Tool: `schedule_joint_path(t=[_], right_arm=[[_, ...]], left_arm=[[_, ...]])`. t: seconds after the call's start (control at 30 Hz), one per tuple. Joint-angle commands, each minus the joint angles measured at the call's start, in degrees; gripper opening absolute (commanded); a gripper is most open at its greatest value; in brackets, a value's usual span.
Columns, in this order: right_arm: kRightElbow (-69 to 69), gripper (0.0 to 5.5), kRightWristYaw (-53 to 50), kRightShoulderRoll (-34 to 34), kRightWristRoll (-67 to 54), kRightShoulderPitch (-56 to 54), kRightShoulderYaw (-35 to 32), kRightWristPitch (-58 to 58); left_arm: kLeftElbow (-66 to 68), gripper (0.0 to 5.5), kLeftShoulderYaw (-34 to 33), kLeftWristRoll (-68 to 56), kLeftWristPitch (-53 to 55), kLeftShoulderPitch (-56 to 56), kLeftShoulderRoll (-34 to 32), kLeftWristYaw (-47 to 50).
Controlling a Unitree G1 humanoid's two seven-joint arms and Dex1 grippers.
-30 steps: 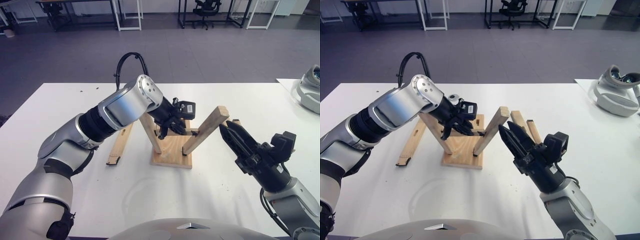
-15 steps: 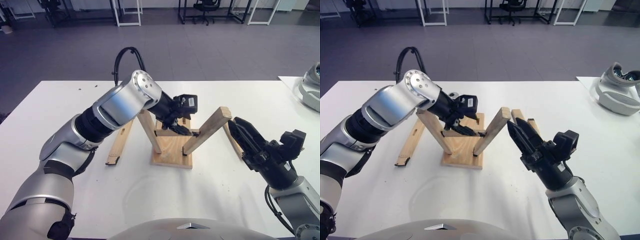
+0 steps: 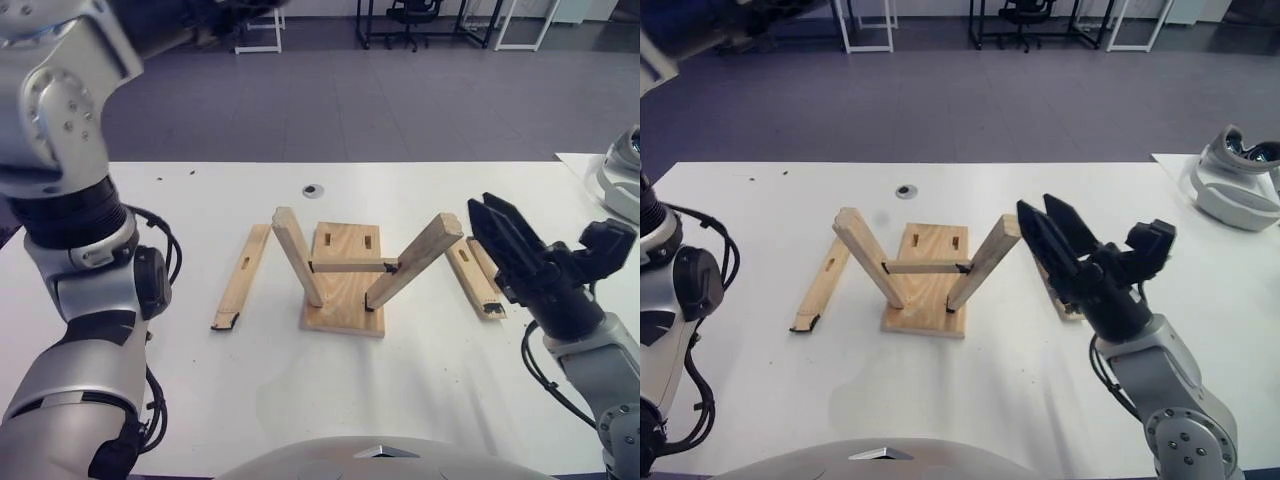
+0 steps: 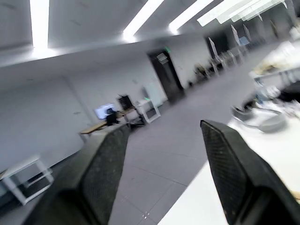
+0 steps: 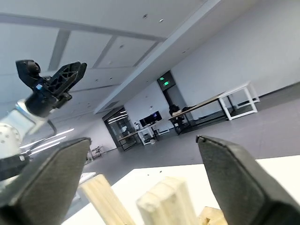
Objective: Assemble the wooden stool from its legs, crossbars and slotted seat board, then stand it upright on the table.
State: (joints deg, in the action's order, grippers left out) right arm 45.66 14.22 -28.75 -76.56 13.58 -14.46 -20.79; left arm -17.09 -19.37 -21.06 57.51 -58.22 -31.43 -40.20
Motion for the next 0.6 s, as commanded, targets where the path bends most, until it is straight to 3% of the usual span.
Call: schedule_joint_path(t=[0.03, 0.13, 0.2, 0.33, 0.47, 0.6], right_arm=[[-4.8, 4.21, 2.4, -2.2, -1.9, 0.6, -4.1, -1.7], [-15.5, 4.21, 4.3, -1.3, -7.4, 3.1, -11.6, -2.2], [-21.2, 4.21, 5.1, -1.5, -3.1, 2.3, -10.1, -3.5], [-32.5, 4.21, 10.2, -3.4, 19.0, -3.8, 2.5, -2.4], [-45.5, 4.21, 12.1, -2.1, 45.2, -13.9, 20.1, 2.0], [-51.1, 4.21, 15.2, 0.3, 55.5, -18.9, 27.2, 3.4]], left_arm=[[-16.5, 2.80, -11.4, 0.4, 8.0, 28.0, 5.7, 8.2], [-21.1, 2.80, -4.4, 3.1, 4.2, 50.8, 10.4, 11.5], [-17.6, 2.80, 2.6, 7.5, -1.9, 58.0, 9.5, 12.8], [-10.7, 2.80, 11.2, 11.6, -15.8, 64.3, 11.1, 13.6], [-1.5, 2.80, 20.3, 14.5, -22.2, 62.3, 12.1, 13.4], [4.4, 2.80, 26.3, 15.7, -21.9, 58.6, 10.3, 10.5]])
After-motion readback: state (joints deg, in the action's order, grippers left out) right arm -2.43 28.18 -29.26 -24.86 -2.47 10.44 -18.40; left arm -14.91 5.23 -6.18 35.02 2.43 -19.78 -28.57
